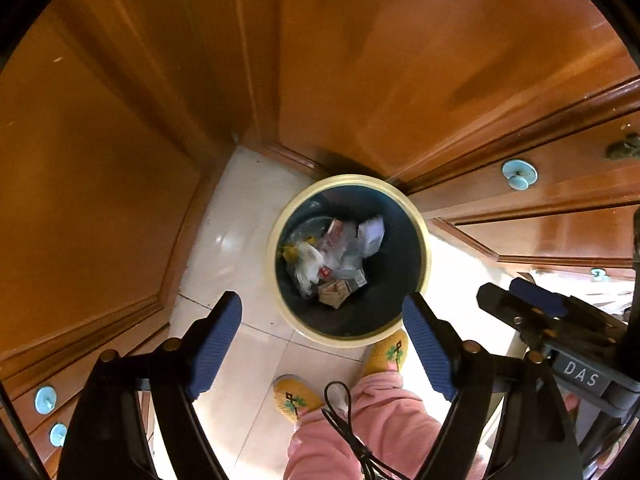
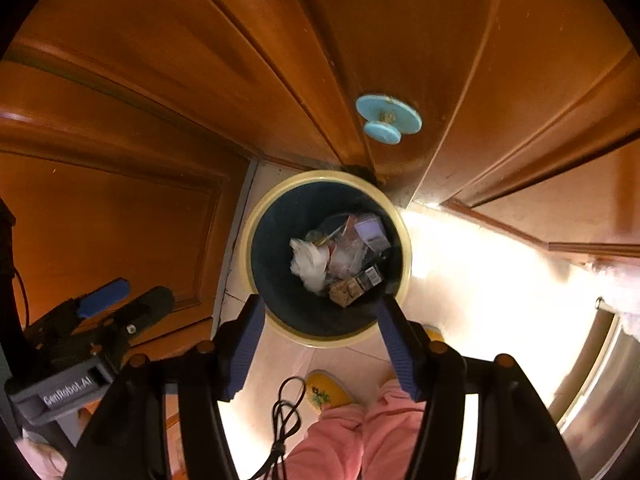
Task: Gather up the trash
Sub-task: 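Raise both open tools back to the counter corner trash, then grasp the orange cake cup with the left tool, then grasp the yellow paper bag with the right tool while the left tool carries the cup toward the bin, then lower both tools over the floor bin and open them, dropping cup and bag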
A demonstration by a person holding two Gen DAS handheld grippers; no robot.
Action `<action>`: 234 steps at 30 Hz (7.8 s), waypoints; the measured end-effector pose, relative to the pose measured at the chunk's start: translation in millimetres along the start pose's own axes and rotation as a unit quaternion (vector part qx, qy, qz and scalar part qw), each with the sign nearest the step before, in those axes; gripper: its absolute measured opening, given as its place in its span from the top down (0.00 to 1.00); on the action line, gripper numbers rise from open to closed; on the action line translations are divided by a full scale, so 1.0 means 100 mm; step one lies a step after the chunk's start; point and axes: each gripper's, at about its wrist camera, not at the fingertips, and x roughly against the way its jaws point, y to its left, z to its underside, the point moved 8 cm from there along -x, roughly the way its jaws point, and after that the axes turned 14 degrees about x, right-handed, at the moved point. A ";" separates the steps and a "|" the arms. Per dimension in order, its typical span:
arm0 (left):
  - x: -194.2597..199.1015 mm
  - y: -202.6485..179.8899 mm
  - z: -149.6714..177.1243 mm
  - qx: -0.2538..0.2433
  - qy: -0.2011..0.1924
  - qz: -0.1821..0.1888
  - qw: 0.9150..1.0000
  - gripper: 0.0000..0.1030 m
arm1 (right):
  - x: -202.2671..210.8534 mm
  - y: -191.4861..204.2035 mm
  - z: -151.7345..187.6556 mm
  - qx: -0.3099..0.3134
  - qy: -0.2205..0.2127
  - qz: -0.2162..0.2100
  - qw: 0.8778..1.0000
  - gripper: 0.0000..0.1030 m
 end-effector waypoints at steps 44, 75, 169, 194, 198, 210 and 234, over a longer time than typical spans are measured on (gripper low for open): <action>5.31 -1.13 -0.11 -0.122 -0.359 0.078 0.922 0.18 | 4.86 0.90 -0.21 0.020 -0.359 0.084 0.929 0.43; 5.25 -2.98 -2.93 -0.168 -0.332 -0.040 0.927 0.10 | 5.70 -0.67 -3.05 0.007 -0.366 0.030 0.930 0.43; 4.51 -1.98 -2.25 -0.146 -0.232 0.042 0.961 0.88 | 5.17 0.68 -2.31 0.087 -0.360 -0.018 0.929 0.77; 3.50 -0.86 -0.04 -0.163 -0.139 0.058 0.975 0.88 | 3.54 1.21 -0.03 0.009 -0.196 -0.017 0.980 0.76; 3.03 -0.82 0.09 -0.158 -0.110 0.047 0.980 0.88 | 3.05 1.09 0.16 -0.006 -0.151 -0.021 0.988 0.76; 1.19 -0.41 0.16 -0.085 -0.030 0.000 0.996 0.88 | 1.26 0.48 0.23 -0.049 -0.053 -0.045 0.996 0.76; -0.11 -0.13 -0.02 -0.118 -0.007 -0.060 0.991 0.35 | -0.12 0.22 -0.07 -0.003 -0.005 -0.001 1.000 0.53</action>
